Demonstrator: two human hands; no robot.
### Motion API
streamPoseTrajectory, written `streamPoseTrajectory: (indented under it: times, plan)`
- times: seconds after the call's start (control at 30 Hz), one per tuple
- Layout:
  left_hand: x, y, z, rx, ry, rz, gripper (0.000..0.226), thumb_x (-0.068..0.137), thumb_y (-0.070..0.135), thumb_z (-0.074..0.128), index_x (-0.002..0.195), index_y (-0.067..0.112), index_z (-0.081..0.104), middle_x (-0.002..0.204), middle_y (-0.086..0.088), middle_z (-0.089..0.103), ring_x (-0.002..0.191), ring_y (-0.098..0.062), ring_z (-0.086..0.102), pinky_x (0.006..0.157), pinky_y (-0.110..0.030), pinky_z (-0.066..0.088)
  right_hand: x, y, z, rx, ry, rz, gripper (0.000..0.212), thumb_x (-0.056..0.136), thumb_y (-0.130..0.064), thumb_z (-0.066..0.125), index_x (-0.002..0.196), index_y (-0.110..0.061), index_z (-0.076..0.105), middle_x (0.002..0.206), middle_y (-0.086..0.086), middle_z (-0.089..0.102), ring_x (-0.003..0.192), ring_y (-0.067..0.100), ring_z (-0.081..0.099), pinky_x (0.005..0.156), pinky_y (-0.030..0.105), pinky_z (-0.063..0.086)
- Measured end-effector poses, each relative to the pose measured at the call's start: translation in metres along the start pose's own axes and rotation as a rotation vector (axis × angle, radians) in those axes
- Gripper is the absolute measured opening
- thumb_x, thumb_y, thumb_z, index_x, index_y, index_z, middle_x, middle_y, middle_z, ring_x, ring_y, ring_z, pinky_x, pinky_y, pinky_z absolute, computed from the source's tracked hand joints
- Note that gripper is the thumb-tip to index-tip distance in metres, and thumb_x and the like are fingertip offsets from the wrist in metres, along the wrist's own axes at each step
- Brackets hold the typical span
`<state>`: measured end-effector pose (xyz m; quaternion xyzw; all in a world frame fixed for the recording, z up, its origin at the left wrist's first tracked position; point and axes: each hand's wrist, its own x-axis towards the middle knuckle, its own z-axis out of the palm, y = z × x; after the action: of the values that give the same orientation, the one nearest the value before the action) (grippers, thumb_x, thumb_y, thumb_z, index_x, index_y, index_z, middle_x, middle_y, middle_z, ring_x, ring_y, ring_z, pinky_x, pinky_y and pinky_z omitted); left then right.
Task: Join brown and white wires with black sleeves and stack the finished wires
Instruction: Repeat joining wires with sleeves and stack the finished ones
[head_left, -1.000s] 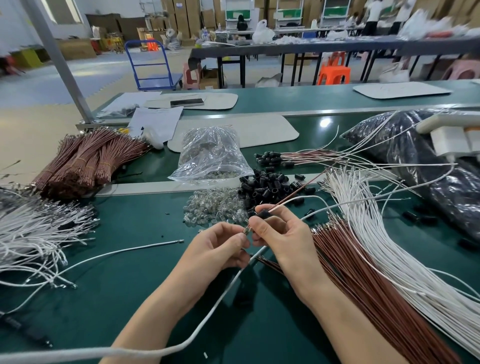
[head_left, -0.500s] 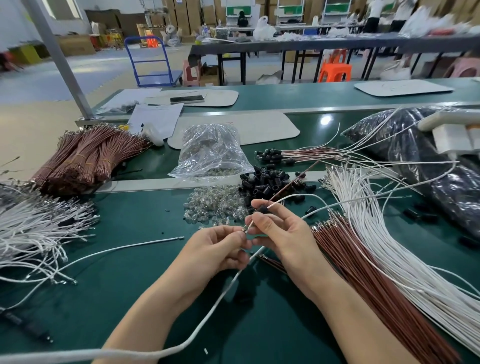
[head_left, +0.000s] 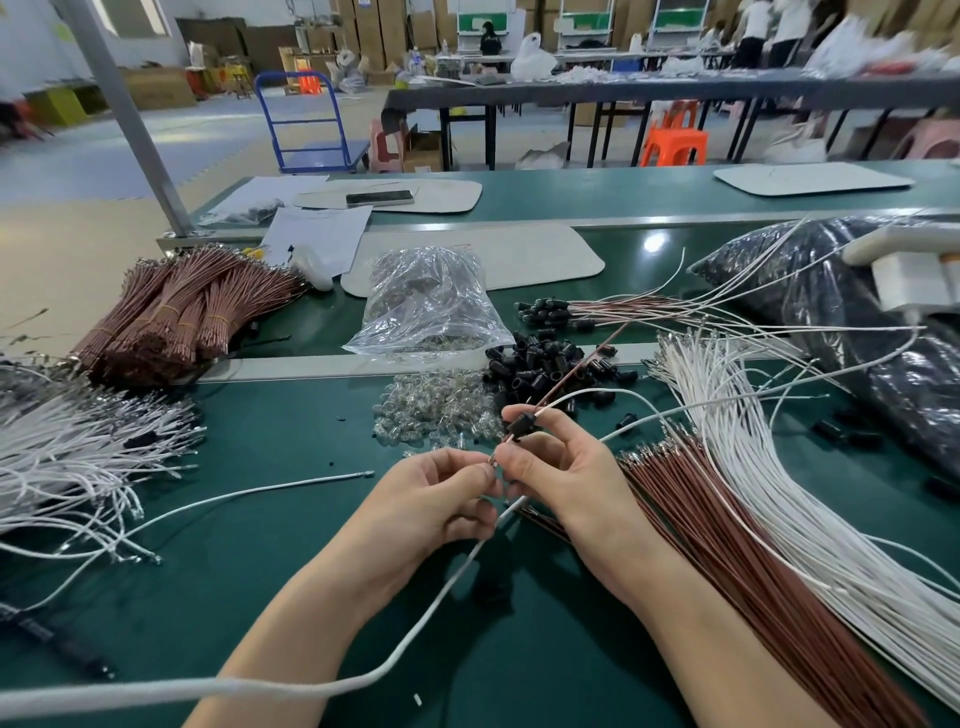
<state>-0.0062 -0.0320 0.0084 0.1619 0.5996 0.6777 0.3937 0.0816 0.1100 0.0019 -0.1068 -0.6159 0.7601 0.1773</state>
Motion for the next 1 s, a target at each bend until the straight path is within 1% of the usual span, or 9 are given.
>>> streamPoseTrajectory:
  times: [0.23, 0.4, 0.5, 0.6, 0.73, 0.8, 0.87, 0.93, 1.0]
  plan:
    - [-0.001, -0.001, 0.001, -0.001, 0.010, 0.014, 0.008, 0.097, 0.012, 0.064, 0.102, 0.006, 0.065, 0.084, -0.005, 0.073, 0.065, -0.013, 0.065, 0.060, -0.024, 0.056, -0.001, 0.001, 0.000, -0.026, 0.007, -0.046, 0.028, 0.092, -0.008, 0.070, 0.102, -0.034, 0.072, 0.082, -0.002, 0.073, 0.076, 0.010, 0.069, 0.073, 0.020, 0.054]
    - [0.001, -0.003, 0.003, 0.016, 0.048, 0.031, 0.007, 0.098, 0.010, 0.063, 0.099, 0.005, 0.067, 0.081, -0.005, 0.072, 0.064, -0.013, 0.064, 0.058, -0.024, 0.055, 0.000, 0.002, 0.000, -0.019, 0.020, -0.042, 0.027, 0.092, -0.009, 0.071, 0.105, -0.032, 0.072, 0.083, -0.001, 0.074, 0.078, 0.011, 0.069, 0.075, 0.022, 0.055]
    - [0.001, -0.004, 0.003, 0.061, 0.064, 0.055, 0.009, 0.097, 0.011, 0.064, 0.098, 0.005, 0.070, 0.079, -0.003, 0.072, 0.064, -0.011, 0.064, 0.058, -0.023, 0.055, 0.001, 0.003, 0.000, -0.024, 0.014, 0.006, 0.019, 0.091, -0.014, 0.073, 0.107, -0.024, 0.073, 0.083, -0.001, 0.074, 0.079, 0.012, 0.069, 0.074, 0.023, 0.056]
    - [0.001, -0.005, 0.003, 0.116, 0.095, 0.096, 0.008, 0.096, 0.009, 0.065, 0.098, 0.006, 0.072, 0.077, -0.004, 0.071, 0.065, -0.011, 0.063, 0.059, -0.023, 0.055, 0.000, 0.002, -0.001, -0.081, -0.016, 0.044, 0.008, 0.090, -0.022, 0.074, 0.097, -0.020, 0.078, 0.084, 0.001, 0.075, 0.077, 0.010, 0.068, 0.070, 0.021, 0.055]
    - [0.001, -0.007, 0.003, 0.315, 0.168, 0.192, 0.007, 0.096, 0.011, 0.065, 0.097, 0.013, 0.072, 0.070, 0.002, 0.071, 0.065, -0.010, 0.065, 0.061, -0.022, 0.055, 0.000, 0.001, -0.001, -0.129, 0.003, 0.044, 0.008, 0.088, -0.027, 0.075, 0.092, -0.021, 0.079, 0.082, 0.001, 0.075, 0.077, 0.010, 0.068, 0.070, 0.021, 0.055]
    - [0.000, -0.008, 0.005, 0.388, 0.189, 0.251, 0.006, 0.096, 0.015, 0.066, 0.096, 0.018, 0.071, 0.072, 0.005, 0.073, 0.067, -0.009, 0.066, 0.061, -0.022, 0.055, 0.000, 0.001, -0.001, -0.139, 0.021, 0.029, 0.008, 0.088, -0.027, 0.075, 0.091, -0.020, 0.079, 0.084, 0.002, 0.077, 0.078, 0.010, 0.071, 0.071, 0.021, 0.056]
    - [0.000, -0.009, 0.005, 0.467, 0.224, 0.325, 0.007, 0.096, 0.020, 0.066, 0.095, 0.025, 0.071, 0.079, 0.009, 0.074, 0.072, -0.009, 0.067, 0.066, -0.023, 0.055, 0.000, 0.000, -0.001, -0.136, 0.055, 0.008, 0.008, 0.088, -0.025, 0.075, 0.090, -0.018, 0.078, 0.083, 0.003, 0.077, 0.077, 0.009, 0.071, 0.069, 0.018, 0.055]
    - [-0.001, -0.010, 0.001, 0.565, 0.306, 0.418, 0.005, 0.097, 0.026, 0.065, 0.096, 0.030, 0.068, 0.084, 0.012, 0.073, 0.076, -0.007, 0.065, 0.071, -0.019, 0.052, 0.001, -0.001, -0.002, -0.127, 0.103, -0.009, 0.010, 0.088, -0.027, 0.076, 0.089, -0.017, 0.078, 0.080, 0.002, 0.076, 0.074, 0.008, 0.070, 0.069, 0.017, 0.054]
    - [-0.001, -0.011, -0.005, 0.752, 0.420, 0.499, 0.003, 0.098, 0.032, 0.061, 0.099, 0.033, 0.065, 0.084, 0.015, 0.068, 0.078, -0.004, 0.061, 0.073, -0.020, 0.049, 0.002, -0.004, -0.004, -0.079, 0.147, -0.011, 0.014, 0.084, -0.029, 0.077, 0.087, -0.016, 0.078, 0.078, 0.002, 0.075, 0.072, 0.008, 0.069, 0.068, 0.017, 0.054]
